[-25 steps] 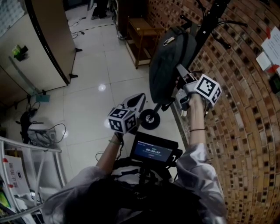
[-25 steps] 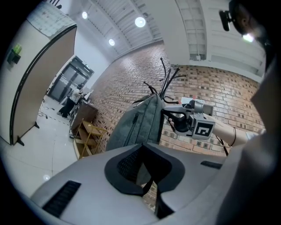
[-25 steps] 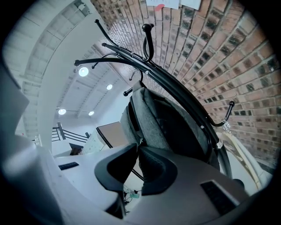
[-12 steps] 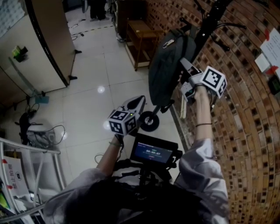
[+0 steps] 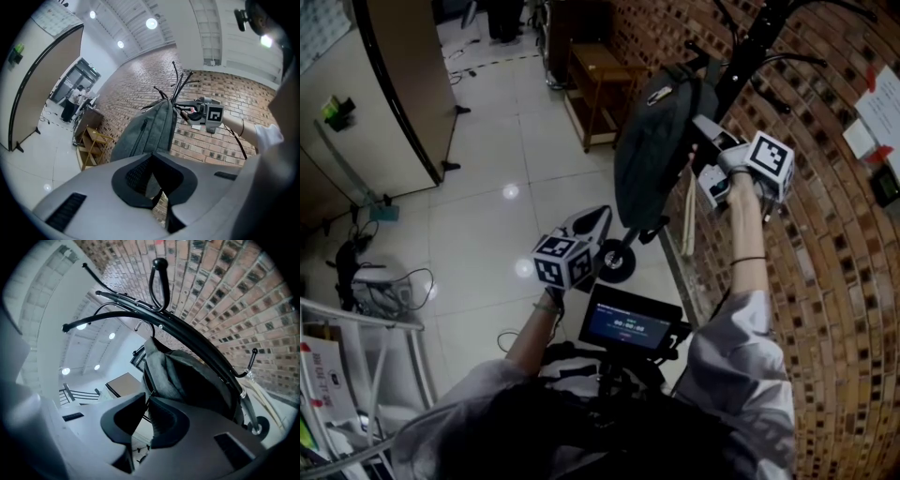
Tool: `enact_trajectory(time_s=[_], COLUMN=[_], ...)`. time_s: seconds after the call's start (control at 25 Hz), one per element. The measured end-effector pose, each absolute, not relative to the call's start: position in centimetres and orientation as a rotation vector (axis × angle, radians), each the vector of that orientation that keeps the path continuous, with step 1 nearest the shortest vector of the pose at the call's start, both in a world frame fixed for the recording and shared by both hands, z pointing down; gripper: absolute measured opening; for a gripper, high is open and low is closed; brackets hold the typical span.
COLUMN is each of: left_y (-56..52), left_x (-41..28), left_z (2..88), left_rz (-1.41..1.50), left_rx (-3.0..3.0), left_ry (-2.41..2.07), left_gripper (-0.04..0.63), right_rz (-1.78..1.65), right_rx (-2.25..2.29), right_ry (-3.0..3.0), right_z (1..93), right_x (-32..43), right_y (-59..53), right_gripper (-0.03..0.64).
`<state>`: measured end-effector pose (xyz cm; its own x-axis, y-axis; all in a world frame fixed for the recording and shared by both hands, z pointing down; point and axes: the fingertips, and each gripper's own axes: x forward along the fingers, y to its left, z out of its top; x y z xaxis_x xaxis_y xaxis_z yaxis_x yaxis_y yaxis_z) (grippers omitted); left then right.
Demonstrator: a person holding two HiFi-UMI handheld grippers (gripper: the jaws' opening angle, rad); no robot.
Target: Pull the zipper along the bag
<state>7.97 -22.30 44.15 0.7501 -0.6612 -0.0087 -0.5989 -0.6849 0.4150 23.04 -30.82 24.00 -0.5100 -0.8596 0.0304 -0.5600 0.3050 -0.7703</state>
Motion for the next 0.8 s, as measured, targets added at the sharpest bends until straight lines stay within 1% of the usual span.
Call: enact_trajectory(time_s=[0.8], left_y=[-23.5], left_x=[8.3], left_z=[44.6], left_rz=[-0.237], left_rx=[2.536], left_ry=[-0.943], left_gripper=[0.007], right_rz=[-1.136], right_rx=[-1.217], right_ry=[2.144], right_z=[20.2], right_x=[23.7], right_y=[-34.0], right_gripper=[0.034])
